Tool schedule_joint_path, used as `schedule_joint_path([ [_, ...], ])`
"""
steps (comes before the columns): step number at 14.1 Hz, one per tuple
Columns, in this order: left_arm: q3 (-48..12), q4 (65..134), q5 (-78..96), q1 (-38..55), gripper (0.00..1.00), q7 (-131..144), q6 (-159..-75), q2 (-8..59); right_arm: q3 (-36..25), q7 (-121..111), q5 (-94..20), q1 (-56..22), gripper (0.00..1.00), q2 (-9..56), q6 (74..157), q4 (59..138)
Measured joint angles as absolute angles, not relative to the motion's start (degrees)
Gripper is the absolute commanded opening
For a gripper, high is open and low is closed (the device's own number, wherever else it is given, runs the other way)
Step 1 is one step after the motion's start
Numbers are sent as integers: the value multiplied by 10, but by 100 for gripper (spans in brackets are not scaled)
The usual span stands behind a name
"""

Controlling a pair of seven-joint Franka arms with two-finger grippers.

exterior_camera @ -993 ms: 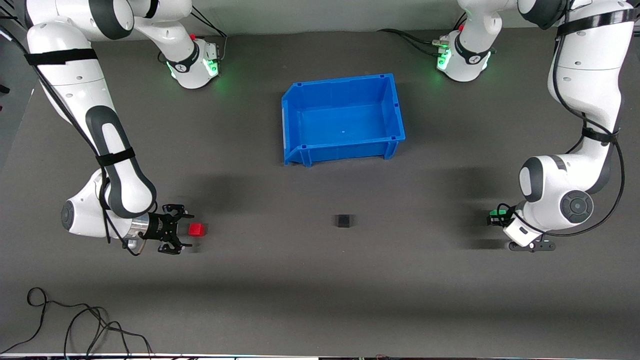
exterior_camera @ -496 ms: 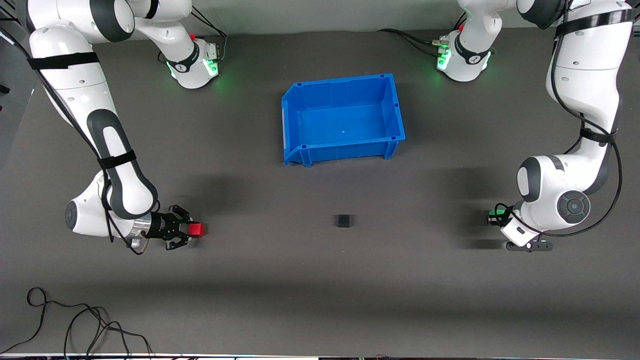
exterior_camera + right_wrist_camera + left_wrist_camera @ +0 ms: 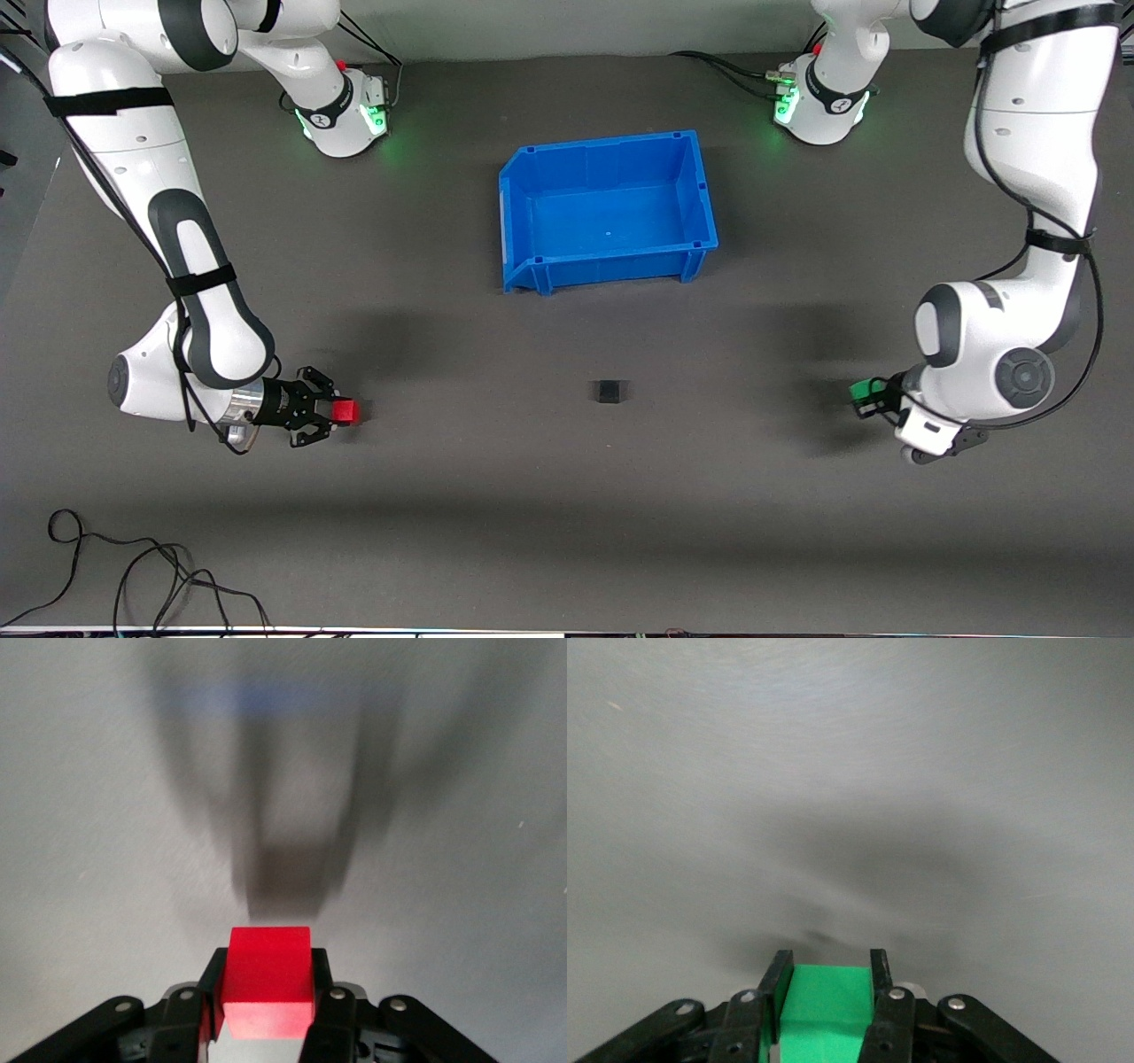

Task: Attach green and red cubes to black cube
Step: 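Lift the red cube with the right gripper while the left gripper carries green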

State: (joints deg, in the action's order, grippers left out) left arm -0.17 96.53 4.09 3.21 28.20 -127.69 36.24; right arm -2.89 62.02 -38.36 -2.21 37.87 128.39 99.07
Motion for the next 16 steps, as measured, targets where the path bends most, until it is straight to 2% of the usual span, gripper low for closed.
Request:
schedule_joint_path([
  [3,-3,940,42,76,9,474,-1266,362,-25,672,-387,-55,33,371,1283,963],
  [6,-5,940,45,100,8,655,-1266,364,-24,767,-393,-129,33,371,1290,923],
  [8,-10,940,46,110,8,764,-1265,365,-23,828,-406,-183,33,379,1326,905],
  [14,-48,928,51,147,8,1011,-1271,389,-23,940,-470,-318,36,476,1445,835],
  [16,-62,919,56,161,7,1058,-1301,409,-23,970,-471,-345,36,503,1472,814],
])
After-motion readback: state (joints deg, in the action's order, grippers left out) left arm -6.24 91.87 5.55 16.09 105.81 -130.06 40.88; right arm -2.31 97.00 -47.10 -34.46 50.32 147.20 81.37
